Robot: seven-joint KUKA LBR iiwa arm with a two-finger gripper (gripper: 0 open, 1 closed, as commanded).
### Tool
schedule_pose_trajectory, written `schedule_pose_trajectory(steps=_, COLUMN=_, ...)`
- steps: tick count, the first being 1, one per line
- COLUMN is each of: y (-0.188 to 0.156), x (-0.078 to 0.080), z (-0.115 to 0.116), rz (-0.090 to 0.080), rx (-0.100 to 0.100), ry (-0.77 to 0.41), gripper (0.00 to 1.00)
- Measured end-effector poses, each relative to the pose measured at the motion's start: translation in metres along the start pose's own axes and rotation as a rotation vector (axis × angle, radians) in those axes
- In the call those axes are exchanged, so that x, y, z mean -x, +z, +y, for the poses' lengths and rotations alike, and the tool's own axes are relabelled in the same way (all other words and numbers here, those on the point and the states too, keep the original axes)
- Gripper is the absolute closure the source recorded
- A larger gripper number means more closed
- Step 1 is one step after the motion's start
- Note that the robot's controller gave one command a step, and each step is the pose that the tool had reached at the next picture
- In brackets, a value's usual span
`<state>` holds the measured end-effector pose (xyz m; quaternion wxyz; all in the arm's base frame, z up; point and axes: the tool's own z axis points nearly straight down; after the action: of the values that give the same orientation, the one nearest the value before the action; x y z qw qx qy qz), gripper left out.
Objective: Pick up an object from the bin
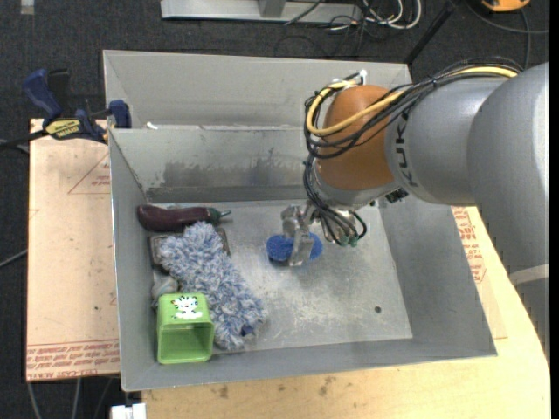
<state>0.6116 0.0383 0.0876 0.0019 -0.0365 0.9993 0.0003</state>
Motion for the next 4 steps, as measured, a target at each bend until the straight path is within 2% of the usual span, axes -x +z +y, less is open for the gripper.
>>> schedule_pose_trajectory(steps=2, y=-0.013, x=0.000, z=0.000, rz=0.000, rx=0.000, ry=0.000, gripper=1.00)
schedule_pose_trajectory(steps=3, y=-0.024, x=-0.001, z=0.000, rz=0.008, rx=0.000, ry=0.000, gripper=1.00)
schedule_pose_trajectory(steps=4, y=-0.045, x=-0.001, z=0.000, rz=0.006, rx=0.000, ry=0.000, gripper=1.00)
